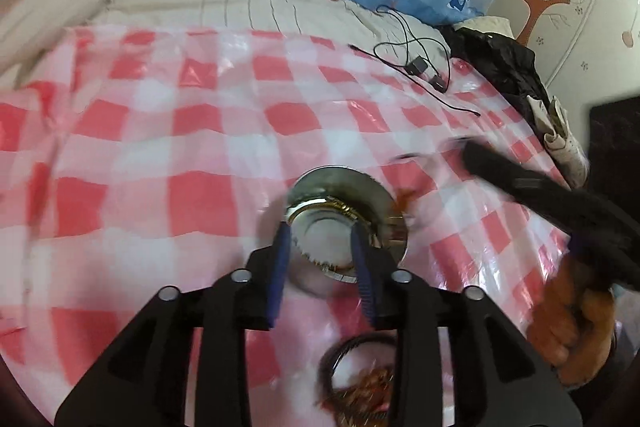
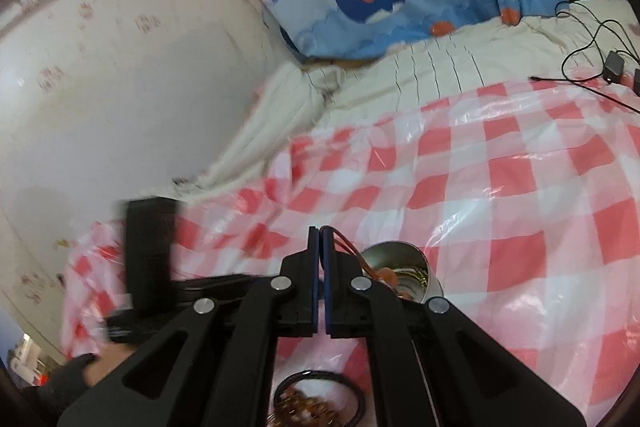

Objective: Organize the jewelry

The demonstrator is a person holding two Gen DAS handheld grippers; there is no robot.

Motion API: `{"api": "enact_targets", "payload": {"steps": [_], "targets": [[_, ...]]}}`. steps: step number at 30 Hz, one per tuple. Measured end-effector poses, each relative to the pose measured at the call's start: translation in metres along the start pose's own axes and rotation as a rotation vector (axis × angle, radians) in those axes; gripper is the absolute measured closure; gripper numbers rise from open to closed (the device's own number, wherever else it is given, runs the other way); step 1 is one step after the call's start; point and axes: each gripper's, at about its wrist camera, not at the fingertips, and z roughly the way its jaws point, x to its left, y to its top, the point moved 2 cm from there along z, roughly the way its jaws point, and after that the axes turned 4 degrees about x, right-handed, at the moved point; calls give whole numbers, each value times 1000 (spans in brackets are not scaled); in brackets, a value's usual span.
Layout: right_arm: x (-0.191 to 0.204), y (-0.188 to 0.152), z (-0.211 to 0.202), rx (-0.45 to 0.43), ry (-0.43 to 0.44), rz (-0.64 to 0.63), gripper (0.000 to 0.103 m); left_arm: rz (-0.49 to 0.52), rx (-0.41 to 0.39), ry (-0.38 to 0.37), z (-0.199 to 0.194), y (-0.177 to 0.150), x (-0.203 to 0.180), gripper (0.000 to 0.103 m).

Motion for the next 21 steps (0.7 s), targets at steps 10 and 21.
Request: {"api": "enact_targets", "payload": {"steps": [10, 21], "targets": [[-6, -55, -24, 99, -142, 13, 100, 24, -42, 39, -61, -64, -7, 51], [29, -56, -29, 59, -153, -71, 63, 17, -20, 73, -57, -97, -6, 41]]}}
